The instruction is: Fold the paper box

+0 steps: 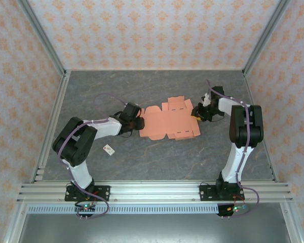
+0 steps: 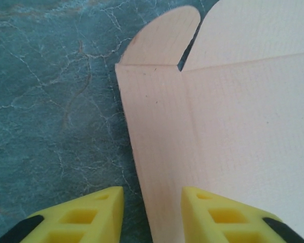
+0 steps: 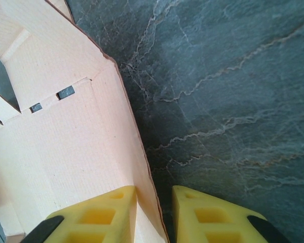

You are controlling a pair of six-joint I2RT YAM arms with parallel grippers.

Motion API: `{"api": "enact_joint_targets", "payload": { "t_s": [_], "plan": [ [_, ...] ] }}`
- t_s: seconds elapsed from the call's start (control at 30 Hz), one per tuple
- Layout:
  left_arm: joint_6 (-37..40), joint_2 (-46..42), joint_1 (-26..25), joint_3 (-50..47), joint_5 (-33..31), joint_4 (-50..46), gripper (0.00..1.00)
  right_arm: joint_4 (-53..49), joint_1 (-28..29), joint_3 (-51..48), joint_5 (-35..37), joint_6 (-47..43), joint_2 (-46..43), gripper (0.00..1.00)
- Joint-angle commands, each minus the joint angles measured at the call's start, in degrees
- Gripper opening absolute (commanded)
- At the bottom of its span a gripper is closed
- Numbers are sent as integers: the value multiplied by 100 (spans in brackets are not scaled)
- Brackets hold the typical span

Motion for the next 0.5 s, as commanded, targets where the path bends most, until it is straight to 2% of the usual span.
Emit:
{"api": "enact_joint_targets", "payload": {
  "t_s": [0.0, 0.23, 0.47],
  "plan": [
    [0, 67, 51, 150, -172, -1, 30, 93, 71, -107, 15, 38, -67, 23],
    [131, 294, 42, -81, -406, -5, 19, 132, 73, -107, -41, 84, -29, 23],
    [184, 481, -103, -260, -731, 10, 13, 374, 56, -181, -383, 218, -22, 23]
  ]
}}
